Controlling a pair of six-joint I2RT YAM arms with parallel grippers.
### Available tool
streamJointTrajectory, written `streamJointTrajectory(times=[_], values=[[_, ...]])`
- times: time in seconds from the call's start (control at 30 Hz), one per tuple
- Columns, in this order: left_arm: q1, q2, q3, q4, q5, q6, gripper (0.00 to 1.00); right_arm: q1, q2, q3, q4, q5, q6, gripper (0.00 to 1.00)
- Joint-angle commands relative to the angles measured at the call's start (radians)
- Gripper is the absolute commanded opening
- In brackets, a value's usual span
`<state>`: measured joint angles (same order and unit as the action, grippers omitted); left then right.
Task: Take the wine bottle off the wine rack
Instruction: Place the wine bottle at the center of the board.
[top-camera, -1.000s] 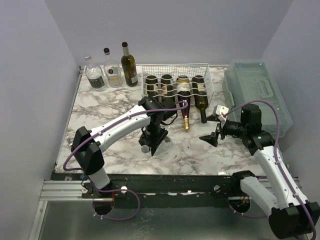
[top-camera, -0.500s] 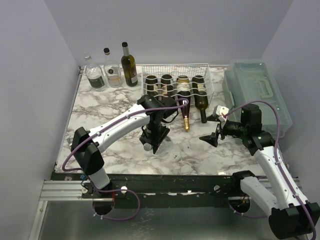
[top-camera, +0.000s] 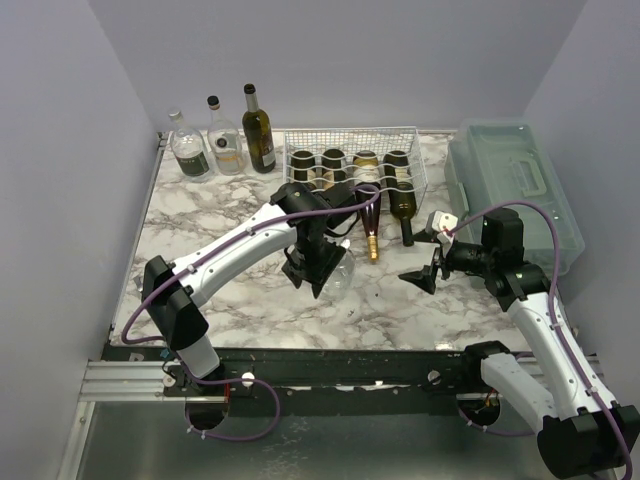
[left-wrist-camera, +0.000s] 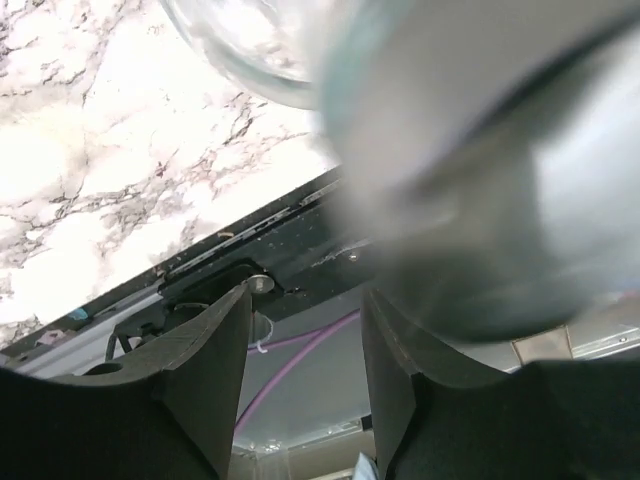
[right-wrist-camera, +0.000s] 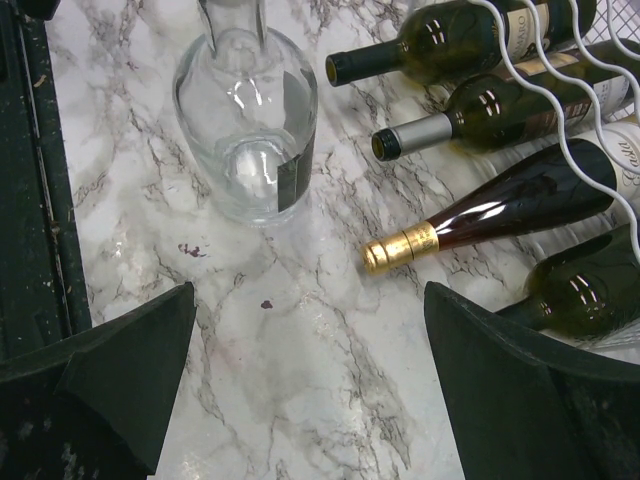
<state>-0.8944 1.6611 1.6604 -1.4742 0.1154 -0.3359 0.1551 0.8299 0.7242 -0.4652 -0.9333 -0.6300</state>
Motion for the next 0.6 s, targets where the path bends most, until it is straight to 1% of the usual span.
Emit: streamJointTrajectory(times=[0.0,0.27,0.33,0.47,0.57], values=[[-0.007,-0.007,0.039,0.004,-0.021,-0.002,0.49,-0.004,-0.012,-0.005,-0.026,-0.029,-0.016,0.99],[-0.006,-0.049,0.065,0.038,-0.007,0.001,0.5,-0.004,-0.013,-0.004,-0.026,-0.027,-0.017,1.0],[-0.007,-0.075,0.058,0.059,-0.014,0.001,0.51,-0.004,-0.013,-0.005,-0.026,-0.027,-0.019,0.99],[-0.007,-0.163,0.018,0.139,-0.017,-0.006,0.52,-0.005,-0.014,-0.003,-0.028,-0.026,-0.02,0.99],[-0.006,-0.249,-0.053,0.244,-0.018,-0.019,0.52,-0.005,-0.013,-0.004,-0.027,-0.024,-0.021,1.0]])
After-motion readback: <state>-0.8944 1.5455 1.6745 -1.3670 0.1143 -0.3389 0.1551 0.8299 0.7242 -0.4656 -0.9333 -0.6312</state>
